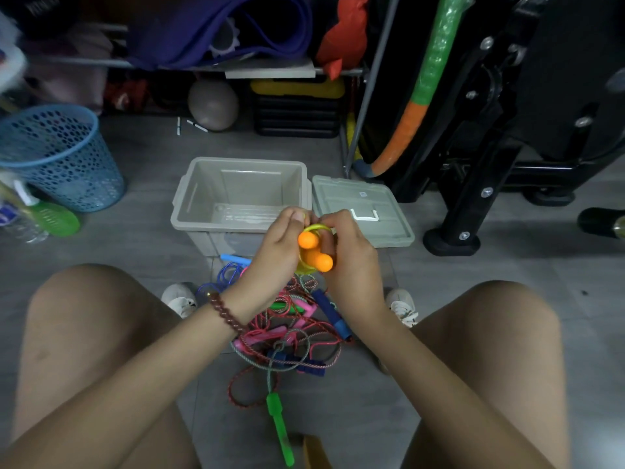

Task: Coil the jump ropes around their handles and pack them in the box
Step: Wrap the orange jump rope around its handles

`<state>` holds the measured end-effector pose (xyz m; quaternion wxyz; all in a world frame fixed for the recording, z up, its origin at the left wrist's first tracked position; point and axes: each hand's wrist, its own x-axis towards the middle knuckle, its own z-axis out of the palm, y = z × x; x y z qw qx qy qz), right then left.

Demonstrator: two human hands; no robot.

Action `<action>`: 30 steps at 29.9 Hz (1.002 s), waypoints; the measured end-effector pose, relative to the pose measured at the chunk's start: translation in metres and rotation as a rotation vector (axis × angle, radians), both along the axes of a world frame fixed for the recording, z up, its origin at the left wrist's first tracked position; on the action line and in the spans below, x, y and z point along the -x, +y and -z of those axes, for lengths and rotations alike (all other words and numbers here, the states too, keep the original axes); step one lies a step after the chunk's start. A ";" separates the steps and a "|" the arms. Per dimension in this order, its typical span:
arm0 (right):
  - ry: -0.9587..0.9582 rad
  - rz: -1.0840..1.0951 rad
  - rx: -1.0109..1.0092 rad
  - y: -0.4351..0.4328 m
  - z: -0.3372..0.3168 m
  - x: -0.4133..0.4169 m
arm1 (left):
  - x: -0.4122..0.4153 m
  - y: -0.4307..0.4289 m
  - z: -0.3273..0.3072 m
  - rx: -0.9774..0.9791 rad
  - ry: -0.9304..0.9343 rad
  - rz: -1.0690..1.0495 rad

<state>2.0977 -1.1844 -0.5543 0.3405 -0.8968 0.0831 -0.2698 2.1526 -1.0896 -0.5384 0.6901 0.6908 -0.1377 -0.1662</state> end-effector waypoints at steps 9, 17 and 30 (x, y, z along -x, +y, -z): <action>-0.123 -0.069 -0.559 0.000 -0.019 -0.004 | -0.013 0.005 -0.013 0.309 0.097 0.229; 0.278 -0.176 -1.432 0.003 -0.039 -0.009 | -0.005 0.002 -0.026 0.281 -0.390 0.188; 0.438 -0.446 -1.278 -0.015 -0.051 -0.011 | -0.033 0.011 -0.019 0.138 -0.487 0.353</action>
